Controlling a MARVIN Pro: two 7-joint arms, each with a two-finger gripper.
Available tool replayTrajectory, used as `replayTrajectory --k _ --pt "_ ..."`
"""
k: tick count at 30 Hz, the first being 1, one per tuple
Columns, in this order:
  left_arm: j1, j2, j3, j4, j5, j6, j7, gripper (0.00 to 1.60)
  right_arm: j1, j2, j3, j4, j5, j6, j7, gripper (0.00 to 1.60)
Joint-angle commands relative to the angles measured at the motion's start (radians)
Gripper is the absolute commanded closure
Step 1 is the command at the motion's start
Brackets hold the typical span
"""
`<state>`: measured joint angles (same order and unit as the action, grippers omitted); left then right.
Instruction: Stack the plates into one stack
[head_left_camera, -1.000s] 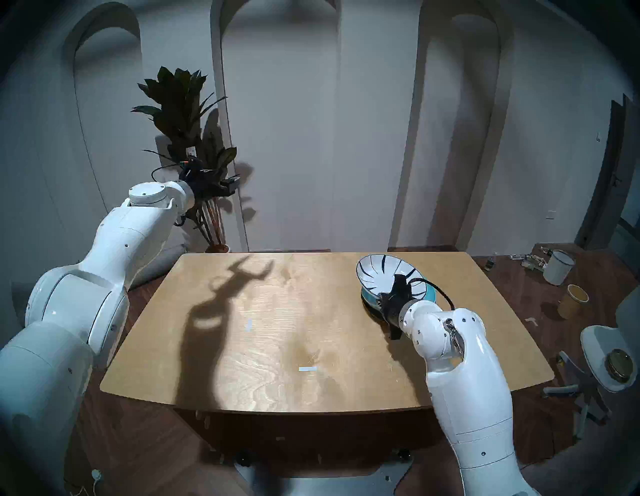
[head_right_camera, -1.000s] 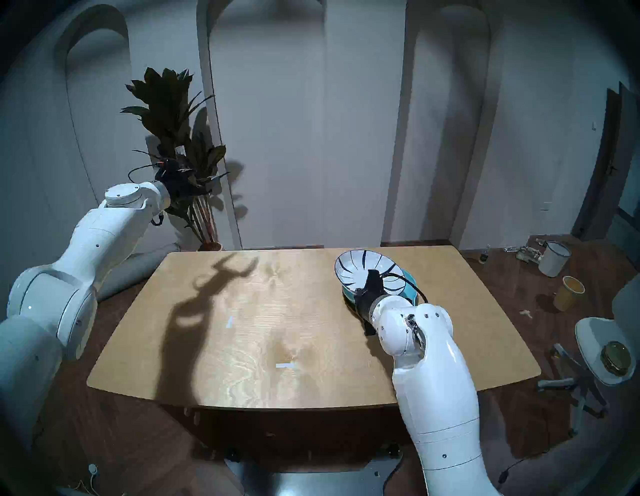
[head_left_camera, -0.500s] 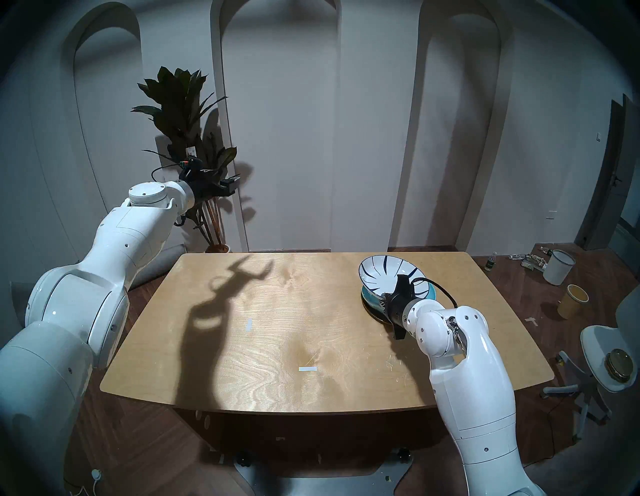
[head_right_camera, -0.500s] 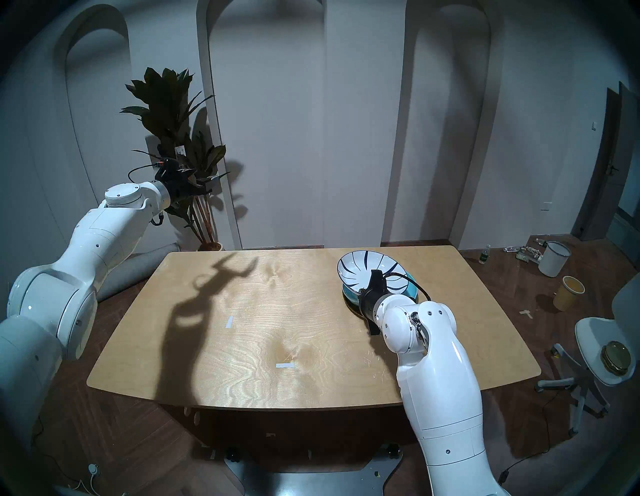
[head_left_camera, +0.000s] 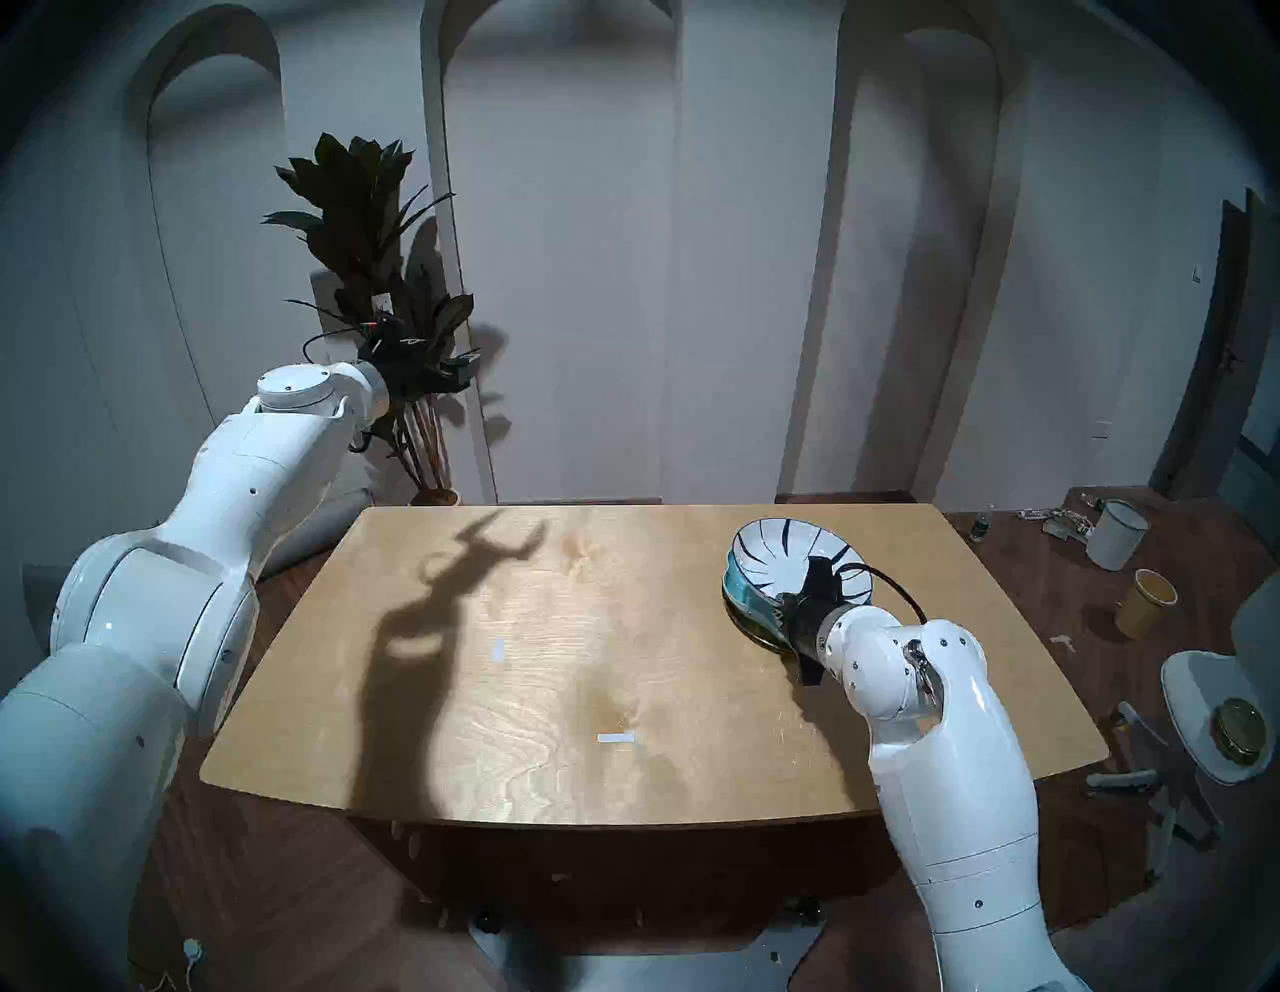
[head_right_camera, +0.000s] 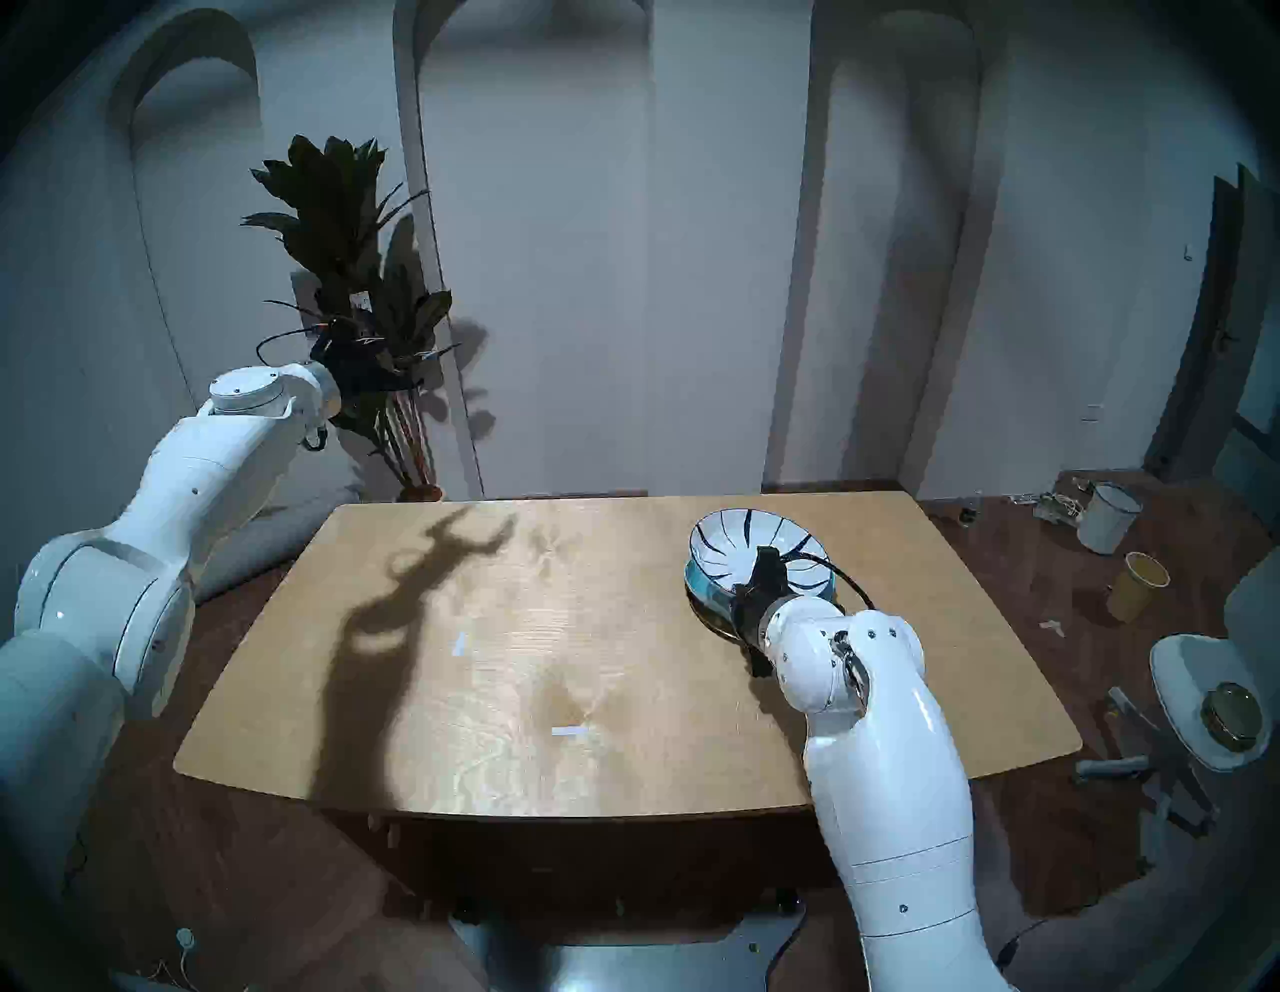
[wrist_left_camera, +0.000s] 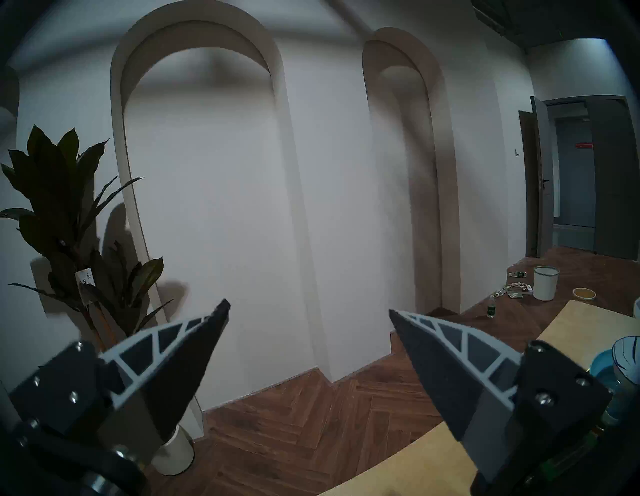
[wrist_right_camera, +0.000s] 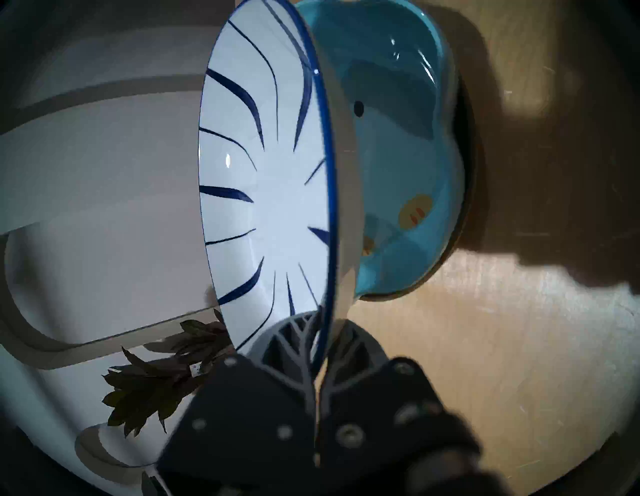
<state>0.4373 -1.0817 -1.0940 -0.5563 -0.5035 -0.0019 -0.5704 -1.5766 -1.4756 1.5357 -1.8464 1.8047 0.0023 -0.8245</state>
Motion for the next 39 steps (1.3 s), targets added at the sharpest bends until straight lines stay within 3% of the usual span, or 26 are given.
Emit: replayTrajectory --k 1,16,32,33,34,36,37,38,39 --pt "-0.034 0.001 -0.006 -0.01 0.0 -0.005 0.0 0.0 0.031 0.011 0.021 -0.013 -0.003 0.007 0.044 1.6" --pt "-0.034 0.001 -0.007 -0.01 0.0 -0.005 0.0 0.0 0.075 0.014 0.037 0.064 0.041 0.04 0.049 1.6" --pt "-0.034 0.001 -0.008 -0.01 0.001 -0.005 -0.001 0.0 0.06 0.005 0.04 0.075 0.047 0.031 0.041 1.6" --pt "-0.034 0.001 -0.008 -0.01 0.001 -0.005 -0.001 0.0 0.058 0.006 0.042 0.076 0.048 0.032 0.042 1.49" --pt "-0.034 0.001 -0.008 -0.01 0.001 -0.005 -0.001 0.0 0.058 0.006 0.042 0.076 0.048 0.032 0.042 1.49" --pt "-0.034 0.001 -0.008 -0.01 0.001 -0.005 -0.001 0.0 0.055 0.005 0.044 0.076 0.048 0.03 0.042 0.81" --pt "-0.034 0.001 -0.008 -0.01 0.001 -0.005 -0.001 0.0 0.055 0.005 0.044 0.076 0.048 0.03 0.042 0.81" --pt "-0.034 0.001 -0.008 -0.01 0.001 -0.005 -0.001 0.0 0.054 0.004 0.046 0.075 0.049 0.03 0.041 0.53" --pt "-0.034 0.001 -0.008 -0.01 0.001 -0.005 -0.001 0.0 0.054 0.004 0.046 0.075 0.049 0.03 0.04 0.09"
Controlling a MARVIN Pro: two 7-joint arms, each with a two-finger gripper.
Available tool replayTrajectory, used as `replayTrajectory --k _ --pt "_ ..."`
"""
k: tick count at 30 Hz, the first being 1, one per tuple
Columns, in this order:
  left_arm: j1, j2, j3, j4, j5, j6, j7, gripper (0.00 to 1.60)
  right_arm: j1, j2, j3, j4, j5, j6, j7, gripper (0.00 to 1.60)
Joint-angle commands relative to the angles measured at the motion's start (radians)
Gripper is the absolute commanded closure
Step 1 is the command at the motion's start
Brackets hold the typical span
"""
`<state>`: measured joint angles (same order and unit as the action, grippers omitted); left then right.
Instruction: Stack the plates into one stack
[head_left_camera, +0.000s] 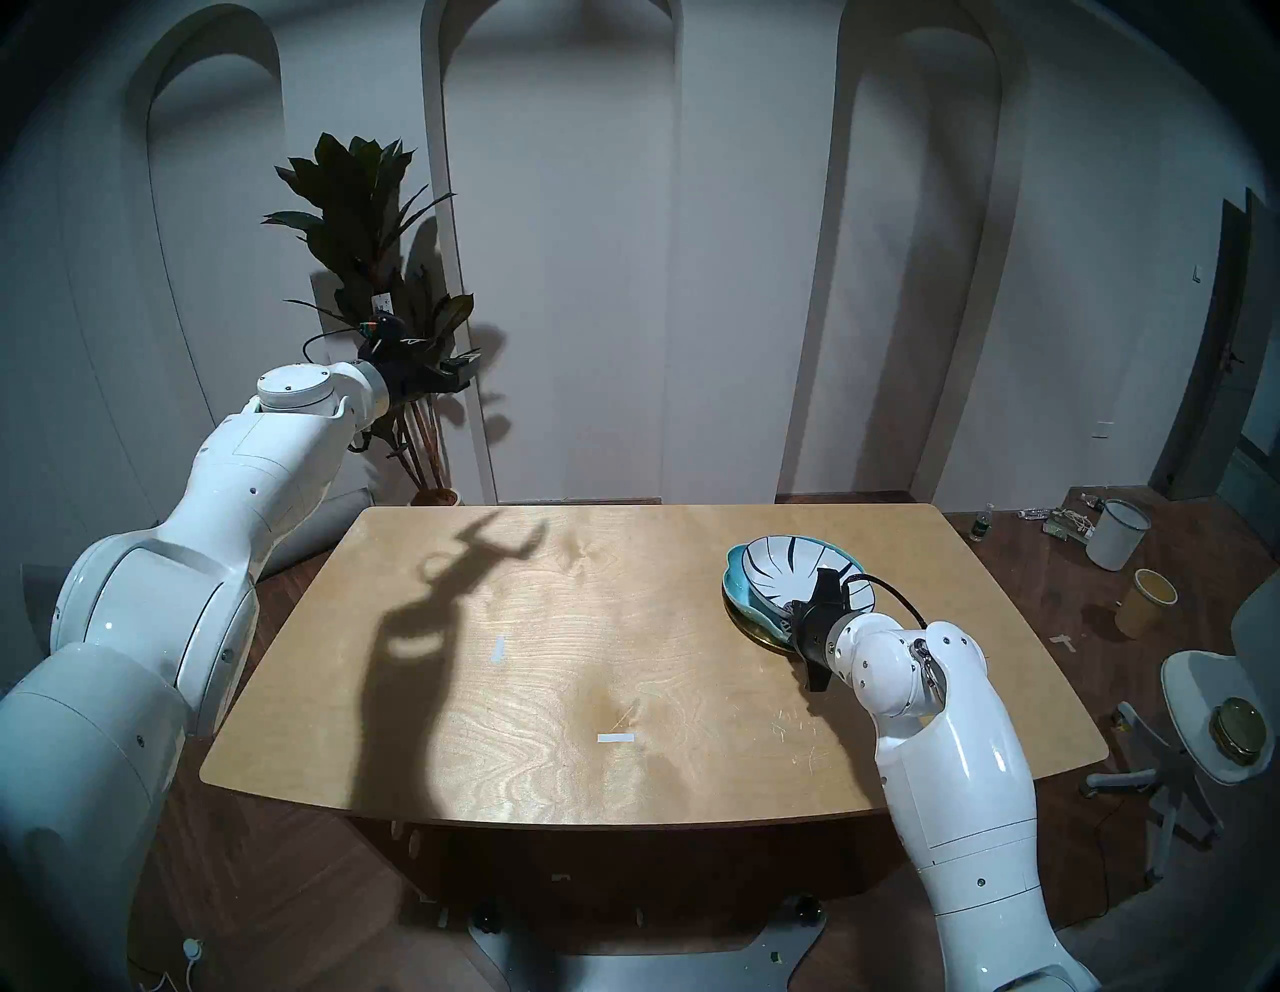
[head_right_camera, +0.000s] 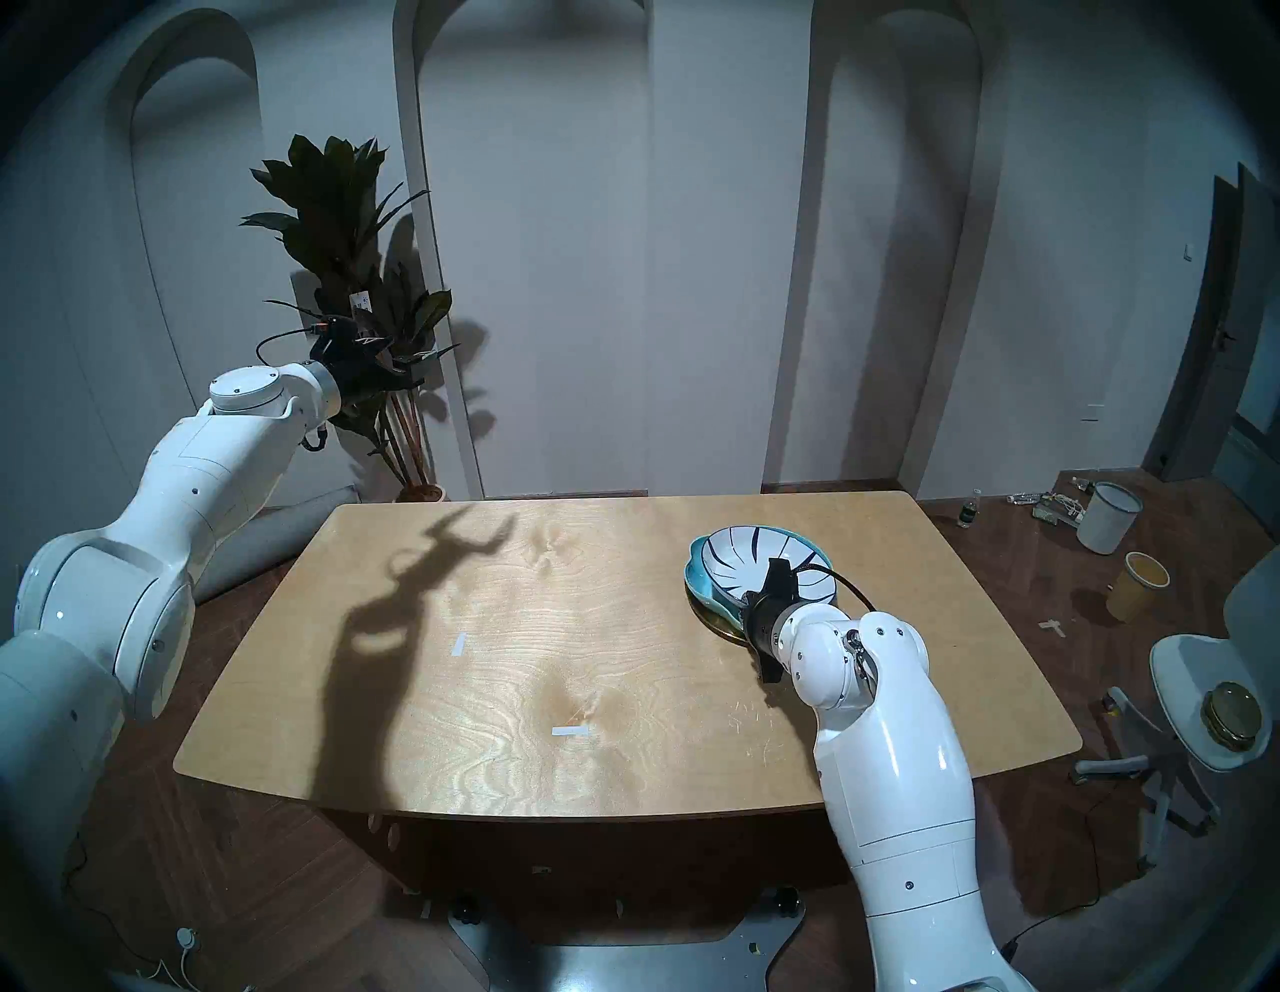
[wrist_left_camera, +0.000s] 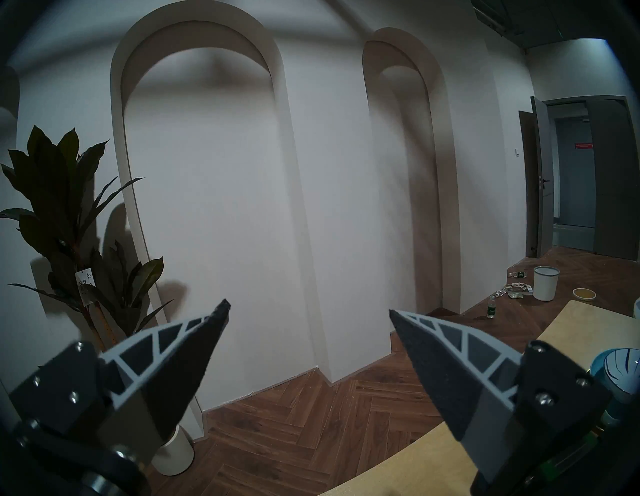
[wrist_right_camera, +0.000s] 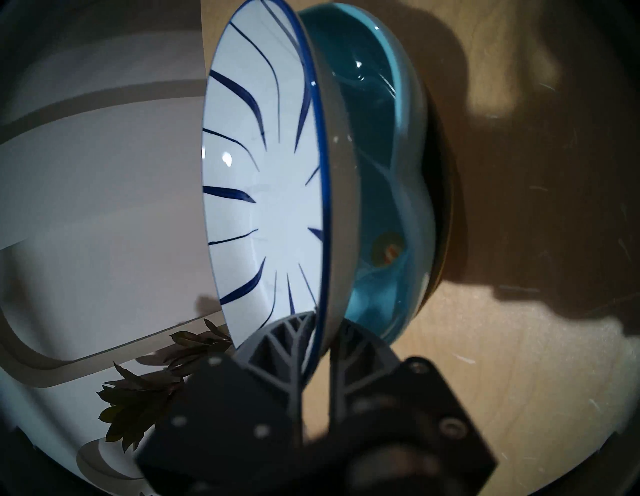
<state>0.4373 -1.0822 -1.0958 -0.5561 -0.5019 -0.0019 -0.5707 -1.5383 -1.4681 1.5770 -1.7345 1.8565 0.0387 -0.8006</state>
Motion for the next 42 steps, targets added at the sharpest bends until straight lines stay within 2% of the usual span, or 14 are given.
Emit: replayTrajectory --k 1,14,23,26,30,33,34,36,38,39,40,41,42 --pt "-0.035 0.001 -0.006 -0.01 0.0 -0.005 -0.001 0.0 0.015 -0.004 0.005 -0.038 -0.002 -0.007 0.017 0.0" --pt "-0.034 0.001 -0.007 -0.01 0.0 -0.005 -0.001 0.0 0.0 -0.002 0.002 -0.116 0.007 -0.011 -0.003 0.0" --pt "-0.032 0.002 -0.008 -0.012 0.0 -0.005 0.0 0.0 0.002 -0.023 -0.061 -0.253 0.035 0.022 -0.016 0.0" --pt "-0.032 0.002 -0.008 -0.013 0.0 -0.005 0.0 0.0 0.011 -0.009 -0.082 -0.261 0.027 0.057 0.03 0.0" --pt "-0.032 0.002 -0.008 -0.013 0.0 -0.004 0.0 0.0 -0.03 0.04 -0.098 -0.314 -0.052 0.089 0.103 0.0" --pt "-0.032 0.002 -0.008 -0.013 0.0 -0.004 0.0 0.0 -0.059 0.113 -0.112 -0.318 -0.161 0.119 0.161 0.0" --pt "-0.032 0.002 -0.008 -0.013 0.0 -0.004 0.0 0.0 -0.059 0.113 -0.112 -0.318 -0.161 0.119 0.161 0.0" --pt "-0.023 -0.011 -0.016 -0.042 -0.005 -0.018 0.02 0.0 -0.036 0.145 -0.12 -0.288 -0.269 0.151 0.139 0.0" --pt "-0.022 -0.014 -0.018 -0.047 -0.009 -0.014 0.013 0.0 -0.027 0.155 -0.121 -0.28 -0.287 0.158 0.131 0.0" --pt "-0.015 -0.017 -0.01 -0.07 0.006 -0.038 0.03 0.0 -0.002 0.192 -0.125 -0.264 -0.334 0.173 0.116 0.0" --pt "-0.015 -0.017 -0.01 -0.07 0.006 -0.038 0.03 0.0 -0.002 0.192 -0.125 -0.264 -0.334 0.173 0.116 0.0" --pt "-0.012 -0.023 -0.01 -0.078 0.001 -0.033 0.024 0.0 0.023 0.202 -0.118 -0.247 -0.393 0.205 0.091 0.0" --pt "-0.01 -0.022 -0.001 -0.089 0.016 -0.052 0.032 0.0 0.037 0.21 -0.111 -0.243 -0.41 0.211 0.088 0.0"
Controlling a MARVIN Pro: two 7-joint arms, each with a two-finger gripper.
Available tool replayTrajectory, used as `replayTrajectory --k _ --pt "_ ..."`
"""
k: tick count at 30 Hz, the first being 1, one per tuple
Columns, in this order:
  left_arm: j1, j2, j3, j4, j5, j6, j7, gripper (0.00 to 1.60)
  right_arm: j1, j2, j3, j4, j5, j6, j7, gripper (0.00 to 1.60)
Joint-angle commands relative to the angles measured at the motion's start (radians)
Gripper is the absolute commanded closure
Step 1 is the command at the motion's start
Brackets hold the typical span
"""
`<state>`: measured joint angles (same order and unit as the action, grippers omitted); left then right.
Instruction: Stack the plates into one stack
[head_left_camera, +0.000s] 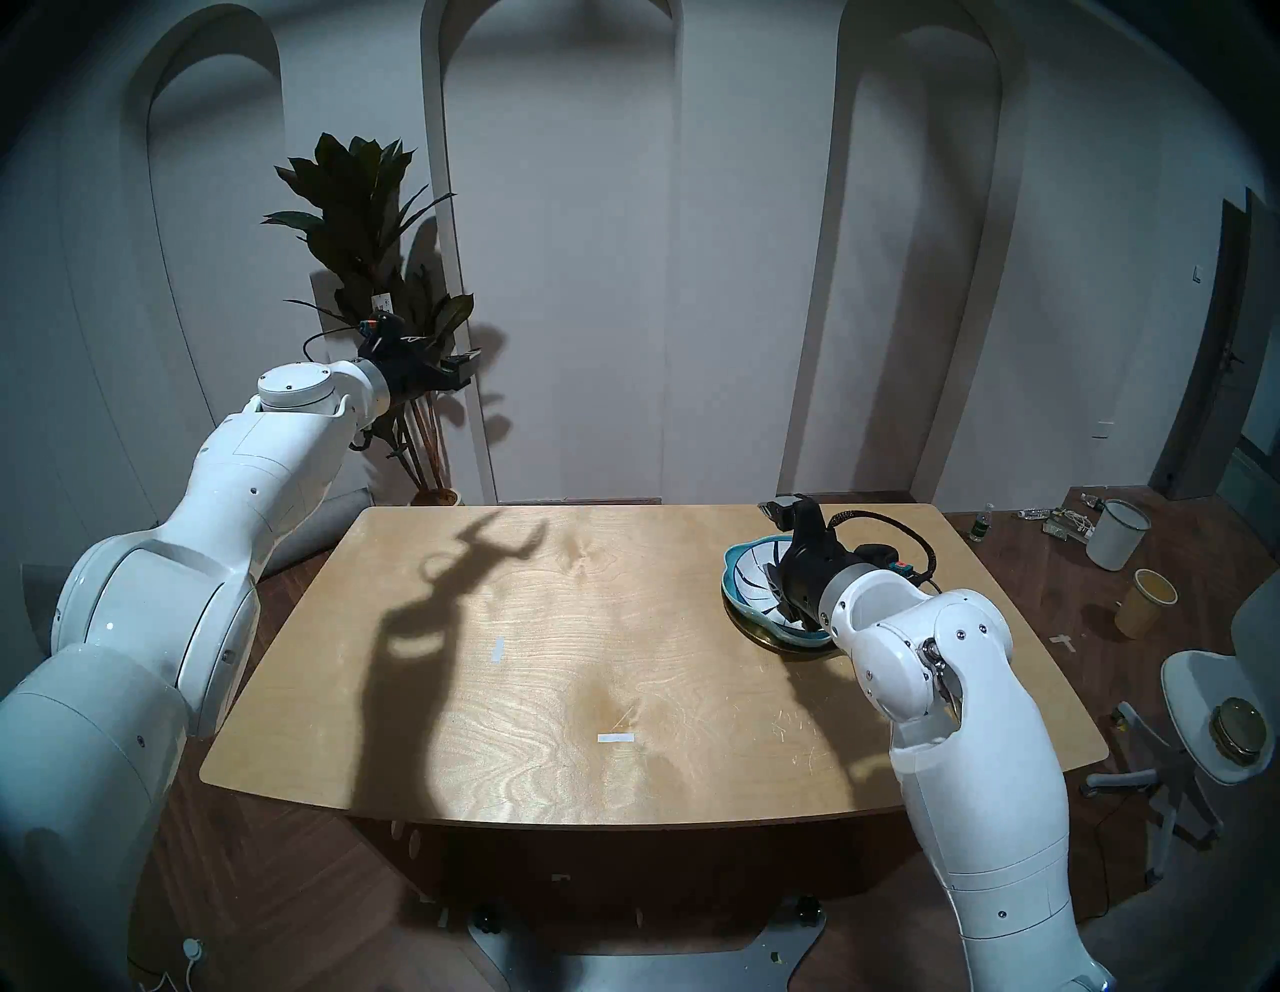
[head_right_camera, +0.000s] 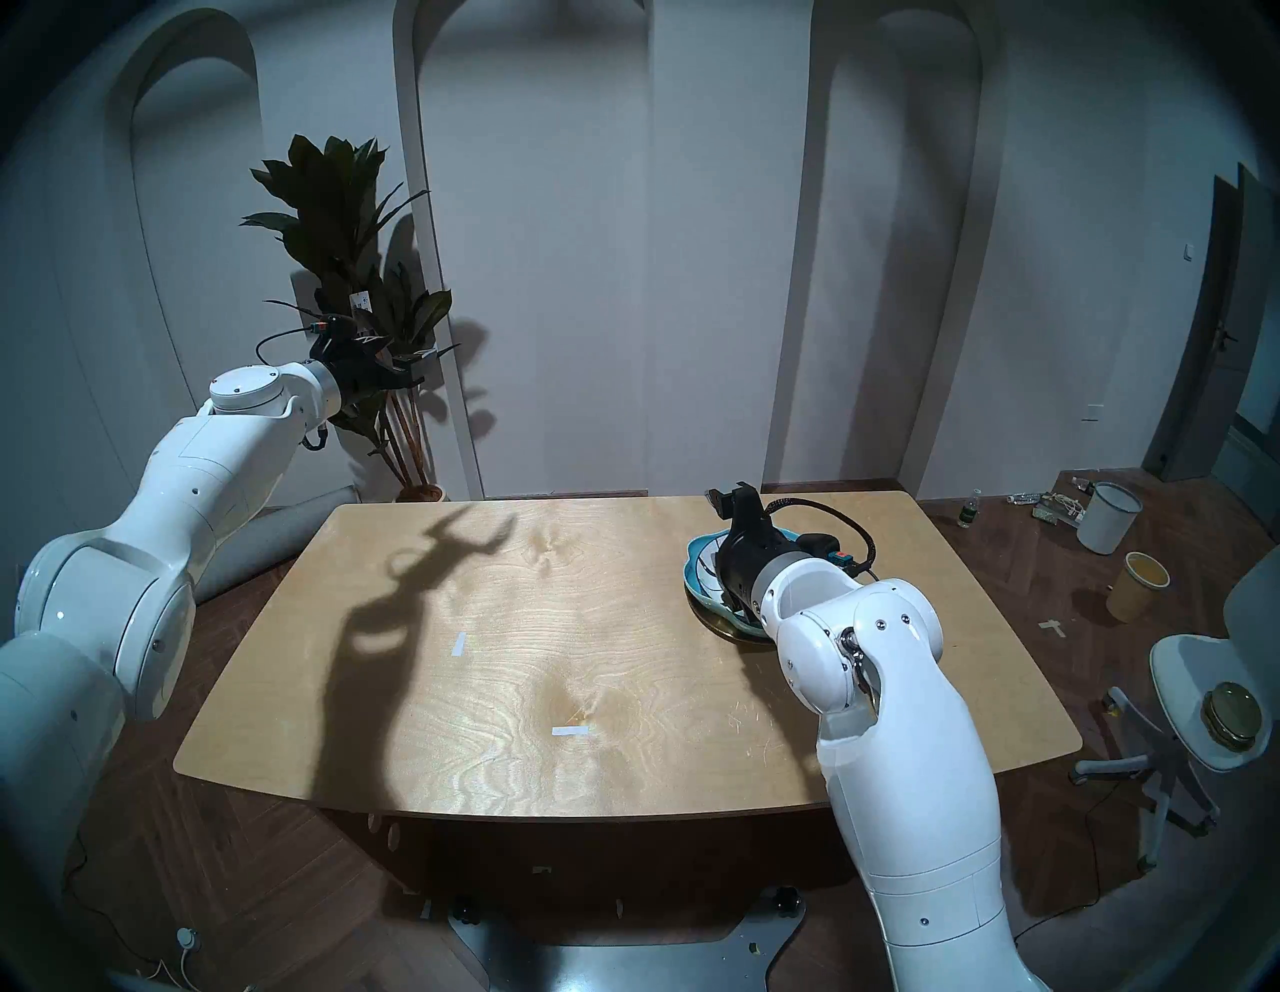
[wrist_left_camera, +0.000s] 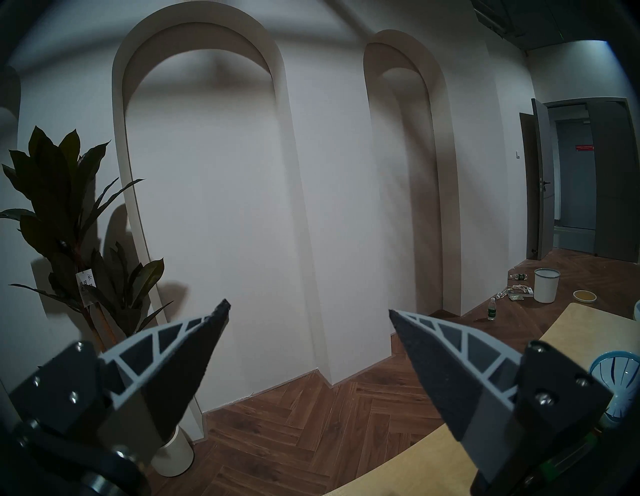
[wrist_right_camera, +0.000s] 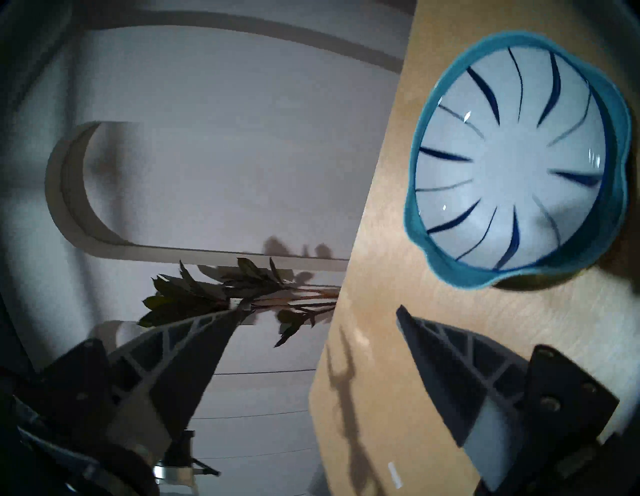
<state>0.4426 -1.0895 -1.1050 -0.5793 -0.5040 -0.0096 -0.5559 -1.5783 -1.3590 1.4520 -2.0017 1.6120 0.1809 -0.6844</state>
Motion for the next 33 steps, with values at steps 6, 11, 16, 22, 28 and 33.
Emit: replayTrajectory --k 6,11,16,22,28,33 --pt "-0.008 -0.019 0.02 -0.1 0.035 -0.061 0.035 0.0 0.141 0.167 0.019 0.044 -0.272 0.13 -0.059 0.0" --pt "0.006 -0.012 0.051 -0.123 0.083 -0.064 0.08 0.0 0.185 0.222 0.017 0.052 -0.36 0.186 -0.068 0.0" --pt "0.015 -0.007 0.069 -0.121 0.11 -0.001 0.142 0.0 0.228 0.273 -0.021 0.047 -0.446 0.248 -0.072 0.0" --pt "0.013 -0.002 0.066 -0.117 0.117 0.111 0.231 0.0 0.291 0.304 -0.071 0.083 -0.509 0.308 -0.063 0.0" --pt "0.01 -0.006 0.0 -0.155 0.066 0.258 0.318 0.0 0.335 0.328 -0.123 0.175 -0.585 0.317 -0.029 0.0" --pt "0.01 -0.012 -0.029 -0.184 0.042 0.328 0.361 0.0 0.336 0.34 -0.143 0.229 -0.617 0.282 0.035 0.0"
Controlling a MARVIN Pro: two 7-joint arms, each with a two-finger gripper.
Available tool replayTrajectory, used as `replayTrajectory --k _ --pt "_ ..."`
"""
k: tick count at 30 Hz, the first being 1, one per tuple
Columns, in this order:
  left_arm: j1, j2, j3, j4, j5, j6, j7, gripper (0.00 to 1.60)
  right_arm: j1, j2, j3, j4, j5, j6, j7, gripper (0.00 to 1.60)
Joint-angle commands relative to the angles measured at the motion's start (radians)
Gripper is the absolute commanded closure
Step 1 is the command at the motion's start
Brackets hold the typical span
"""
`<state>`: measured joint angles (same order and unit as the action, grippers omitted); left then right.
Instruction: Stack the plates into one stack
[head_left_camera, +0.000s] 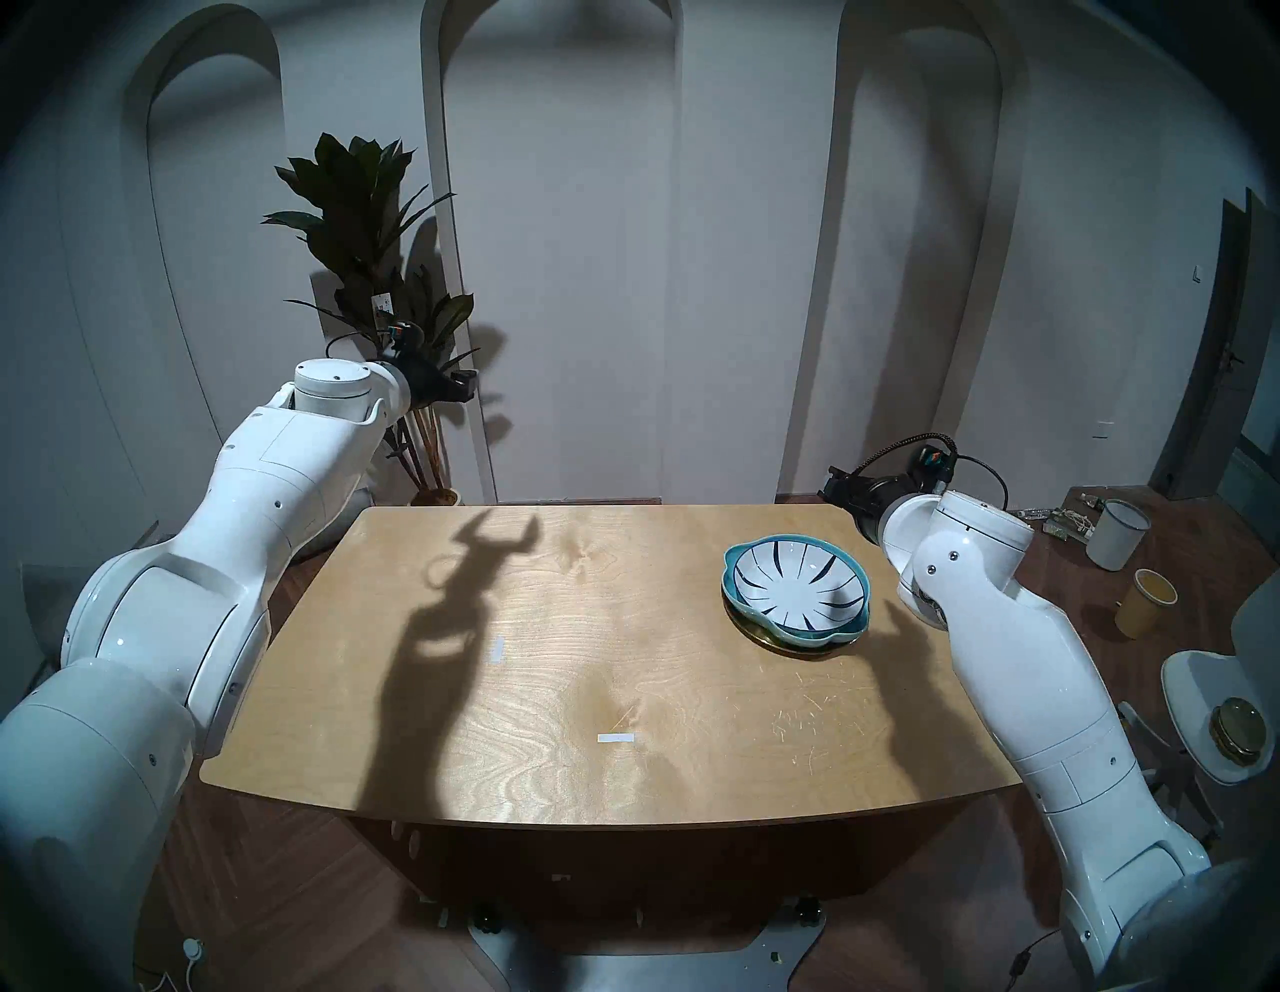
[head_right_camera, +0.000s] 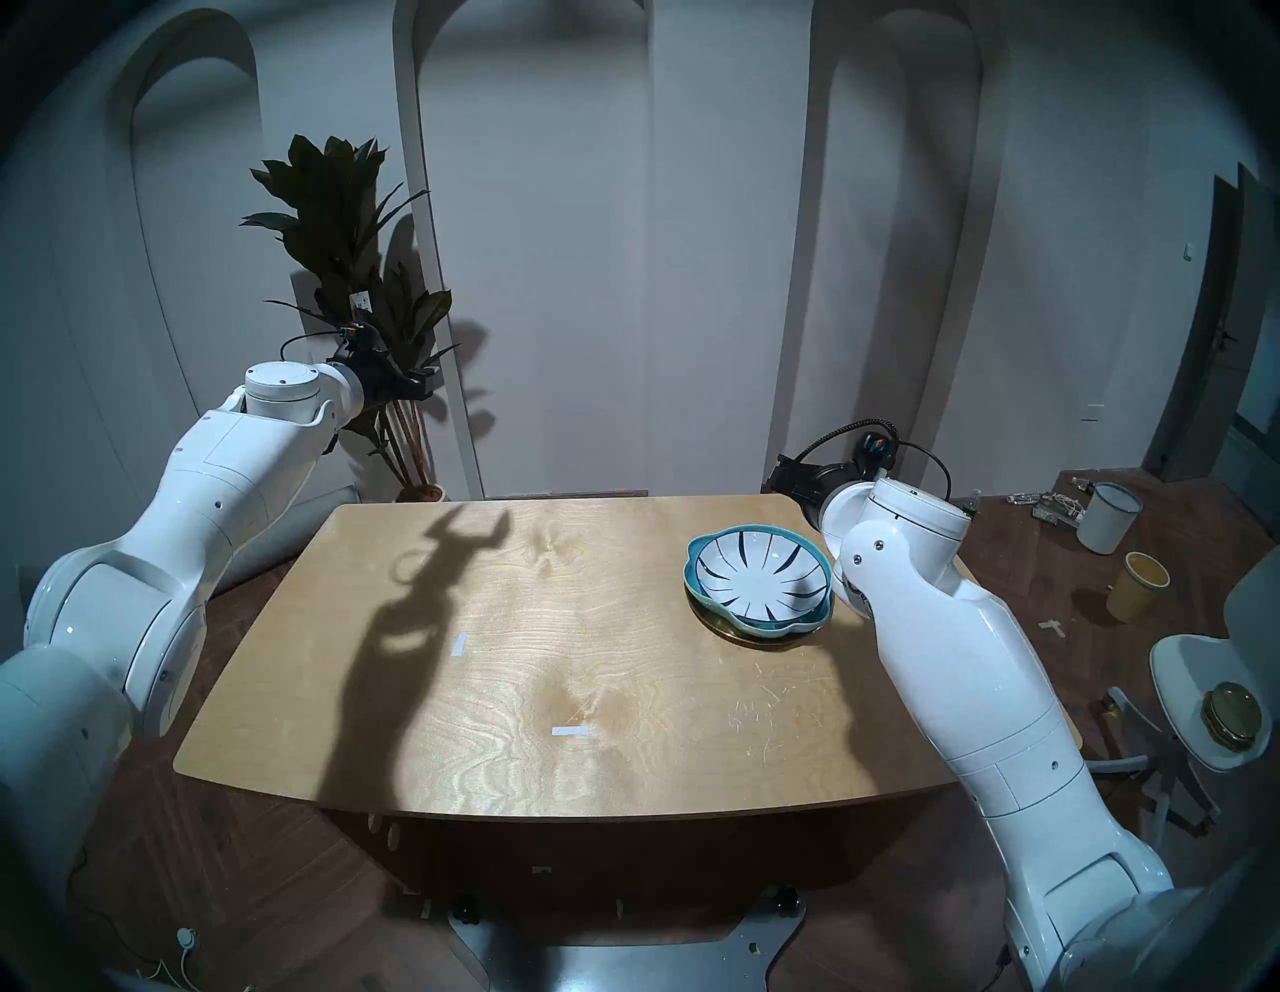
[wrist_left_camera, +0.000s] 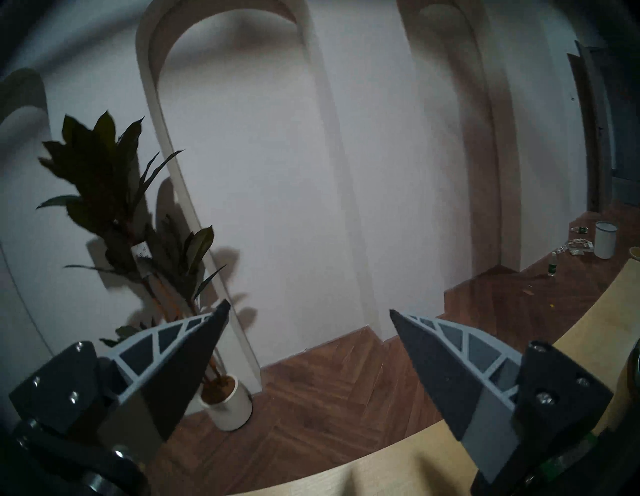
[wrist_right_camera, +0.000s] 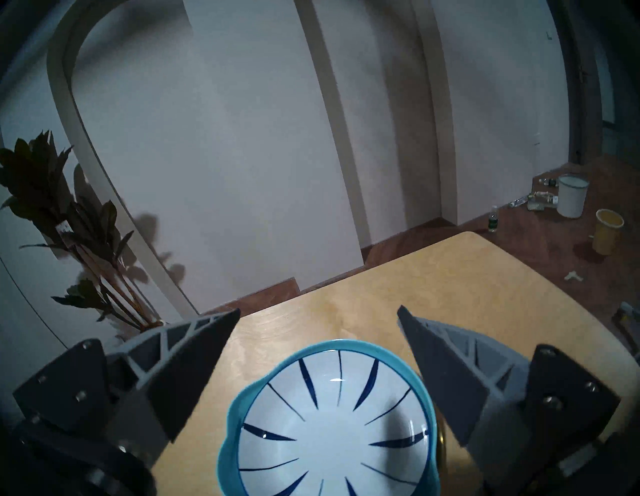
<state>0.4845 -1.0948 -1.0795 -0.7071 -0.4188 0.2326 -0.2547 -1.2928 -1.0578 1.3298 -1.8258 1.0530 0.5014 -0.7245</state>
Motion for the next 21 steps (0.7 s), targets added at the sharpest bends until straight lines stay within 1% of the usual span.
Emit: replayTrajectory --k 1,2,7,8,9,10,11,12,13,14,16,17,18,19,20,21 --pt "-0.029 -0.008 -0.061 -0.068 -0.049 0.107 0.076 0.0 0.054 0.039 -0.028 0.069 -0.069 -0.056 0.099 0.0" --pt "-0.028 -0.011 -0.065 -0.074 -0.057 0.134 0.08 0.0 0.06 0.04 -0.036 0.086 -0.079 -0.064 0.111 0.0" --pt "-0.014 -0.024 -0.08 -0.114 -0.079 0.22 0.117 0.0 0.087 0.051 -0.072 0.15 -0.114 -0.11 0.207 0.0" --pt "-0.01 -0.027 -0.084 -0.121 -0.086 0.24 0.121 0.0 0.092 0.043 -0.072 0.16 -0.106 -0.116 0.216 0.0" --pt "-0.003 -0.028 -0.09 -0.138 -0.091 0.258 0.133 0.0 0.096 0.032 -0.066 0.174 -0.091 -0.13 0.245 0.0" --pt "0.005 -0.03 -0.1 -0.151 -0.104 0.275 0.134 0.0 0.101 0.034 -0.072 0.184 -0.097 -0.143 0.259 0.0" --pt "0.011 -0.03 -0.104 -0.161 -0.109 0.284 0.14 0.0 0.104 0.034 -0.075 0.189 -0.098 -0.15 0.262 0.0" --pt "0.026 -0.027 -0.111 -0.188 -0.11 0.272 0.157 0.0 0.106 0.036 -0.077 0.201 -0.103 -0.163 0.291 0.0" --pt "0.026 -0.027 -0.111 -0.188 -0.11 0.272 0.157 0.0 0.106 0.036 -0.077 0.201 -0.103 -0.163 0.291 0.0" --pt "0.037 -0.027 -0.117 -0.203 -0.114 0.261 0.161 0.0 0.109 0.037 -0.079 0.209 -0.106 -0.172 0.308 0.0" --pt "0.05 -0.026 -0.129 -0.229 -0.122 0.28 0.183 0.0 0.114 0.04 -0.084 0.226 -0.113 -0.195 0.342 0.0" --pt "0.072 -0.024 -0.142 -0.267 -0.13 0.296 0.209 0.0 0.118 0.043 -0.089 0.244 -0.121 -0.221 0.381 0.0" --pt "0.069 -0.028 -0.144 -0.261 -0.132 0.297 0.215 0.0 0.12 0.044 -0.093 0.248 -0.122 -0.23 0.383 0.0" --pt "0.082 -0.026 -0.151 -0.284 -0.136 0.305 0.23 0.0 0.121 0.045 -0.093 0.257 -0.128 -0.242 0.408 0.0" --pt "0.095 -0.026 -0.161 -0.306 -0.141 0.315 0.251 0.0 0.114 0.045 -0.089 0.268 -0.115 -0.24 0.42 0.0" --pt "0.096 -0.029 -0.164 -0.307 -0.143 0.317 0.259 0.0 0.106 0.057 -0.098 0.269 -0.132 -0.253 0.435 0.0"
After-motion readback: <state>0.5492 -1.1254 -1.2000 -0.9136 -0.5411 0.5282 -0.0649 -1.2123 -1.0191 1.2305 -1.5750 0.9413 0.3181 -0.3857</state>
